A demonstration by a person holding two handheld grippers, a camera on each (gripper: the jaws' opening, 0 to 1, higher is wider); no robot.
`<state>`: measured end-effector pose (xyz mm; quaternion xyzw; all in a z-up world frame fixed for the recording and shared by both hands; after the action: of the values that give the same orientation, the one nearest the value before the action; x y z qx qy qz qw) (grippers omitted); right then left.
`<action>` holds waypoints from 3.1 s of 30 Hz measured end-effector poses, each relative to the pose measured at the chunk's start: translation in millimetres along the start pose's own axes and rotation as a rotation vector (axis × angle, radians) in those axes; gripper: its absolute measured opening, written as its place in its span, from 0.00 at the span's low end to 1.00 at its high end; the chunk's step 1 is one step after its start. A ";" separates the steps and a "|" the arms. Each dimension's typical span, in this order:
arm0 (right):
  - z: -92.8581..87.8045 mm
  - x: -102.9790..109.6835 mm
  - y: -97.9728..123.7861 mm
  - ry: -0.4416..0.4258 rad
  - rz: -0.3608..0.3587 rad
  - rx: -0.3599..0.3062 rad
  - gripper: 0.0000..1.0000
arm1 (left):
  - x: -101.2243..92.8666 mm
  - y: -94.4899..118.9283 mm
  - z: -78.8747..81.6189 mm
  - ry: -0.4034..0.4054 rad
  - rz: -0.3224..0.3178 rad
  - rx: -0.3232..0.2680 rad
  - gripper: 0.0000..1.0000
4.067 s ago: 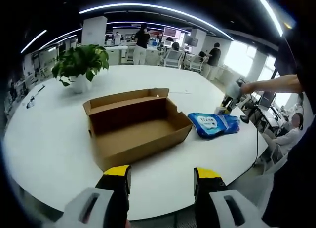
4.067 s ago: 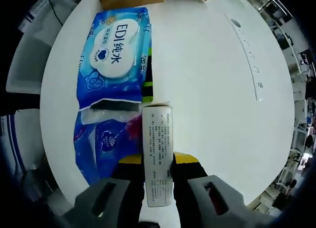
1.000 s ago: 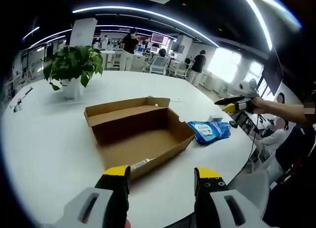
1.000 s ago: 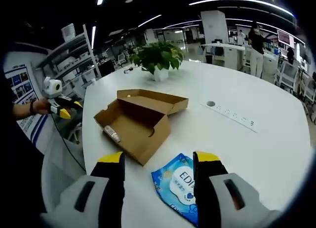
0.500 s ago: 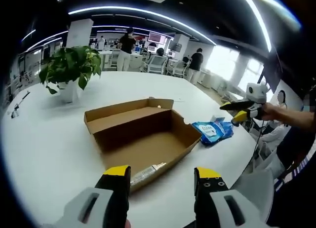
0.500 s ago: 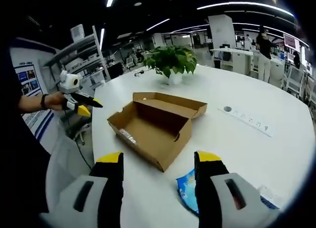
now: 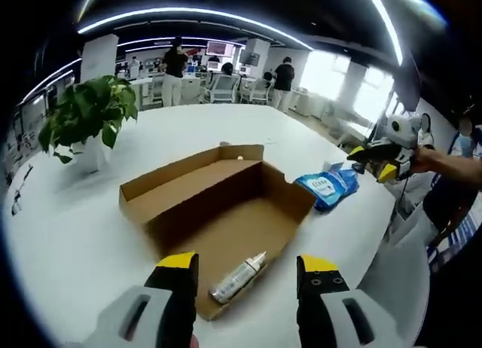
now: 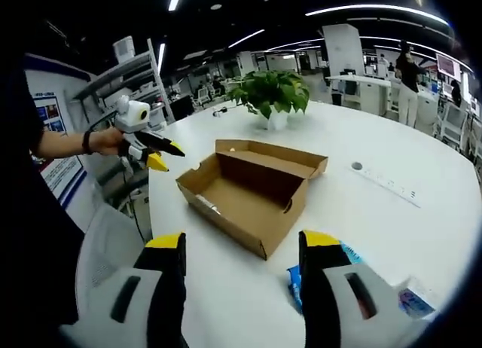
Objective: Operate the shoe box by opening the lid, removing the specified soft item, and placing it in the target area until the item is outside and the box remains undamaged.
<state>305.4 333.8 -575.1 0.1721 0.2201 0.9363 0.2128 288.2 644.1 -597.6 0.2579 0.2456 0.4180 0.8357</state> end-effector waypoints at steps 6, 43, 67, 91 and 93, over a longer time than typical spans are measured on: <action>-3.2 4.7 6.2 -0.008 -0.007 -0.013 0.58 | 14.5 -13.6 13.6 -0.061 -0.041 0.046 0.53; -10.6 44.5 39.2 -0.065 -0.074 -0.105 0.58 | 29.1 -113.9 -29.8 -0.413 -0.303 0.504 0.52; -31.0 53.3 47.7 -0.128 -0.123 -0.098 0.55 | 30.5 -117.6 -41.2 -0.506 -0.319 0.536 0.48; -35.3 61.0 31.8 -0.124 -0.085 -0.046 0.53 | 19.2 -125.8 -62.2 -0.614 -0.337 0.523 0.19; -31.3 60.4 25.8 -0.116 -0.072 -0.046 0.52 | 20.5 -123.9 -59.2 -0.599 -0.335 0.507 0.19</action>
<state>232.7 330.9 -575.2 0.2131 0.1921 0.9212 0.2628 332.9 610.3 -724.6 0.5220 0.1254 0.1095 0.8365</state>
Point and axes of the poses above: the point that each gripper's makers call its tool centre point, and the gripper's own axes: y roughly backward along the fingers, x roughly to its left, z roughly out of its top, the point moved 5 cm from there along y, roughly backward along the fingers, and after that the axes turned 1 degree about -x, right-handed, at the moved point
